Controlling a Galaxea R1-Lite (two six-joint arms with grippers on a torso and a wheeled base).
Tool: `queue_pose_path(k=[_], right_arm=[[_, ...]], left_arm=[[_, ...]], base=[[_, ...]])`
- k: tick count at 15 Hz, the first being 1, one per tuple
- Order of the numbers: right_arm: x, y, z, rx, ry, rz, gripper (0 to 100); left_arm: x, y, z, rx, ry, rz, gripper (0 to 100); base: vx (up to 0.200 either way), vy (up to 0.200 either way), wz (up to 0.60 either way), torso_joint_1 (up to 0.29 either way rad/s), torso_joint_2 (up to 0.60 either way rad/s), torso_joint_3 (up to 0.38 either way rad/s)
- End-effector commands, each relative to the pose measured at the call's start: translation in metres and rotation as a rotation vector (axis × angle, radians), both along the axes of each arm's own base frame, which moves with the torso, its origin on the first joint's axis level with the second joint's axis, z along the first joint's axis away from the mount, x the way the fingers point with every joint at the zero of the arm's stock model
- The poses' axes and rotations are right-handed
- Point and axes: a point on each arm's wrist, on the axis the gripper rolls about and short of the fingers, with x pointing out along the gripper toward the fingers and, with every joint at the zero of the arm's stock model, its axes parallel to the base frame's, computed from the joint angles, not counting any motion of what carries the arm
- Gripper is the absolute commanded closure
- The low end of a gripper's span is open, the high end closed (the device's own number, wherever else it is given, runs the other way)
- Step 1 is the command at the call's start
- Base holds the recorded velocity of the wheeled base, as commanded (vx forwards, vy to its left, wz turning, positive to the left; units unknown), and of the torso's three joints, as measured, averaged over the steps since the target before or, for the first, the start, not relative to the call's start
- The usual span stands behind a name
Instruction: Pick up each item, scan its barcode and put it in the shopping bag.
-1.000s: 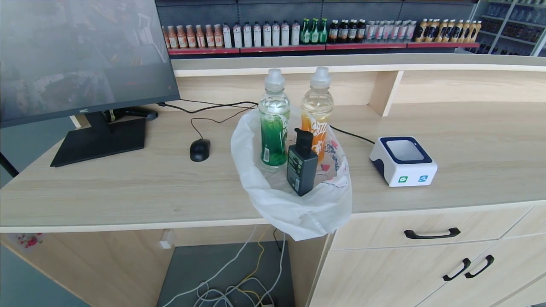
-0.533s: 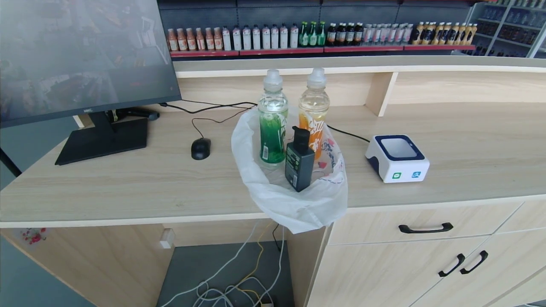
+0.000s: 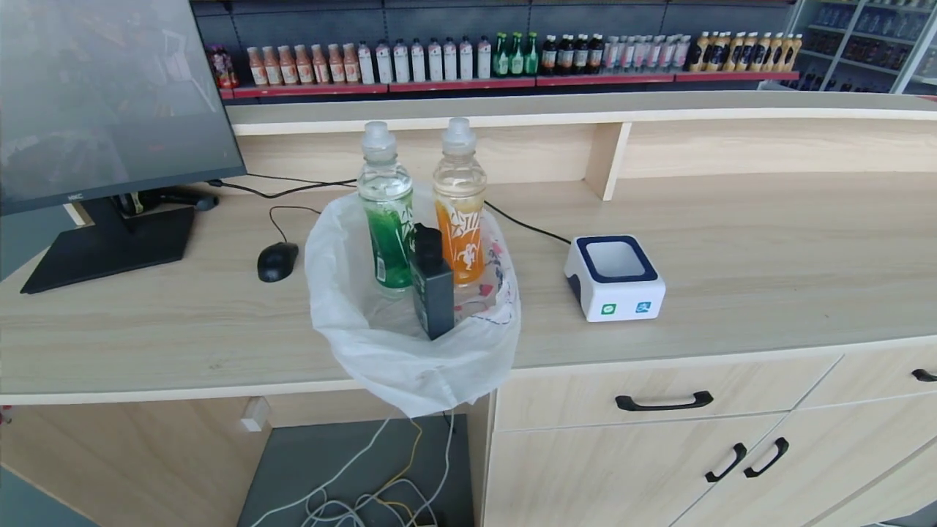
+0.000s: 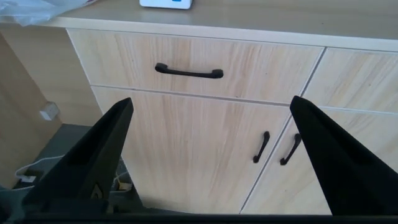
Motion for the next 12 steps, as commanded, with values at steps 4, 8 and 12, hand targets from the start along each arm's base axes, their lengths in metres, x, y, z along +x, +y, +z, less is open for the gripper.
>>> queue_pose_path(k=[4, 8, 12], right_arm=[[0.0000, 0.0000, 0.0000, -0.007, -0.002, 0.000, 0], [0.0000, 0.0001, 0.0000, -0.009, -0.002, 0.002, 0], [0.0000, 0.0001, -0.0001, -0.009, -0.001, 0.002, 0]], left_arm=[[0.0000, 0.0000, -0.0001, -0.001, 0.000, 0.000, 0], [0.0000, 0.0000, -0.0001, -0.001, 0.000, 0.000, 0], [0.0000, 0.0000, -0.0001, -0.007, 0.000, 0.002, 0]], base=[[0.000, -0.200, 0.00, 0.001, 0.00, 0.001], [0.000, 0.000, 0.00, 0.000, 0.00, 0.000], [0.000, 0.000, 0.00, 0.000, 0.00, 0.000]])
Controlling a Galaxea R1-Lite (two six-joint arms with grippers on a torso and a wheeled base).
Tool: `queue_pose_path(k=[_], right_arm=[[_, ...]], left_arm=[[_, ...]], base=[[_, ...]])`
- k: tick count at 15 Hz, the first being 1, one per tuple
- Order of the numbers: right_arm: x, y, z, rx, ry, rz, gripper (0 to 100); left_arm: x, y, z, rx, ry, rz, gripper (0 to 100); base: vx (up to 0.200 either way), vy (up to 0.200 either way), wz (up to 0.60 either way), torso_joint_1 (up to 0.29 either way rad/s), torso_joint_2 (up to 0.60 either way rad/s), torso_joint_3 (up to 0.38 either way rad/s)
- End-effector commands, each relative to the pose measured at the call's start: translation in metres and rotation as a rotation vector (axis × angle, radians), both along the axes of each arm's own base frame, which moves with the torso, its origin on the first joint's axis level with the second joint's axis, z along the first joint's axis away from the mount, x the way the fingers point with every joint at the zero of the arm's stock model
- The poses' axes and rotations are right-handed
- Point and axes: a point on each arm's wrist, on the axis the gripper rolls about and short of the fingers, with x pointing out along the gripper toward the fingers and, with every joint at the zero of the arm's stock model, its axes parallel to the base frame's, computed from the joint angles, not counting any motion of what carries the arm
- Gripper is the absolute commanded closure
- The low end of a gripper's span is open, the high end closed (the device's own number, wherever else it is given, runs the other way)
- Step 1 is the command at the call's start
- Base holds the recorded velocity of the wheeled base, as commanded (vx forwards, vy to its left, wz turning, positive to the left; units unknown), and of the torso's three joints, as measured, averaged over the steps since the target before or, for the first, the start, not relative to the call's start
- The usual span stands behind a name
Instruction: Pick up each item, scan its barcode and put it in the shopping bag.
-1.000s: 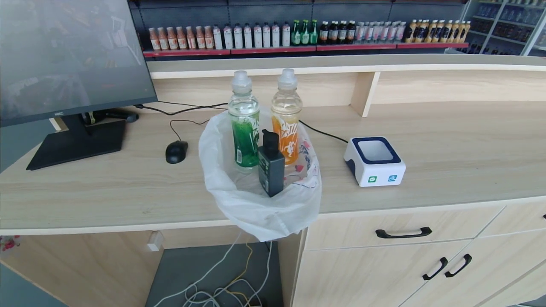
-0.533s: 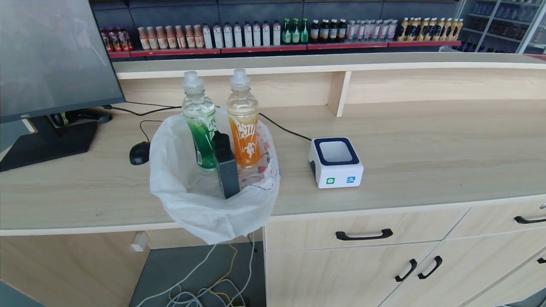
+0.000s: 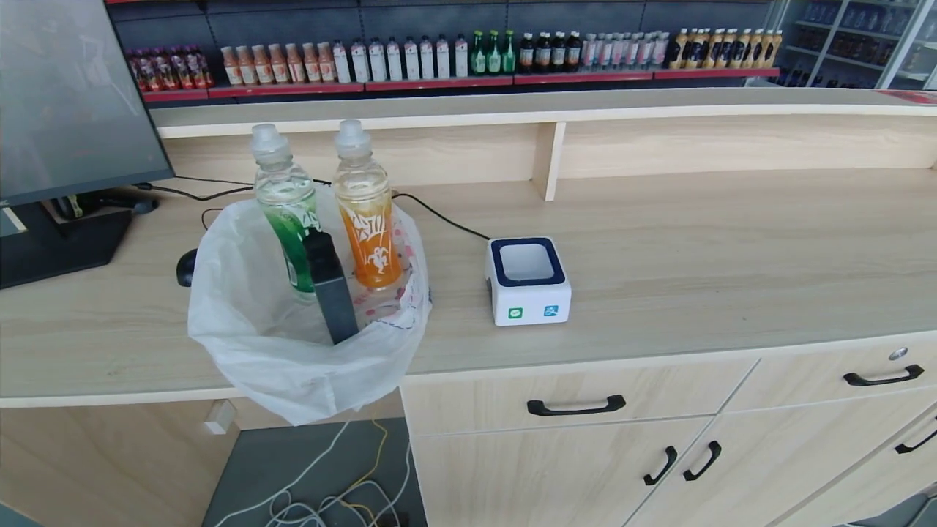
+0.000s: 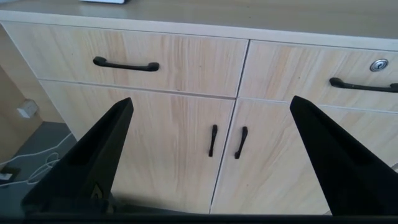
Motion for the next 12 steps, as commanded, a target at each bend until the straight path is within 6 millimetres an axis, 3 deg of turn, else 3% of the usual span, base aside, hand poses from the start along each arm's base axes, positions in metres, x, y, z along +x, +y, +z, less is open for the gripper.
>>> queue_pose_path(k=[1, 12], right_arm=[[0.0000, 0.0000, -0.0002, 0.002, 0.001, 0.000, 0], [0.0000, 0.0000, -0.0002, -0.017, -0.002, -0.001, 0]], left_arm=[[0.0001, 0.0000, -0.0004, 0.000, 0.001, 0.000, 0], [-0.0001, 0.0000, 0.0001, 0.004, -0.001, -0.001, 0]], base=[[0.000, 0.000, 0.00, 0.000, 0.00, 0.000], [0.000, 0.000, 0.00, 0.000, 0.00, 0.000]])
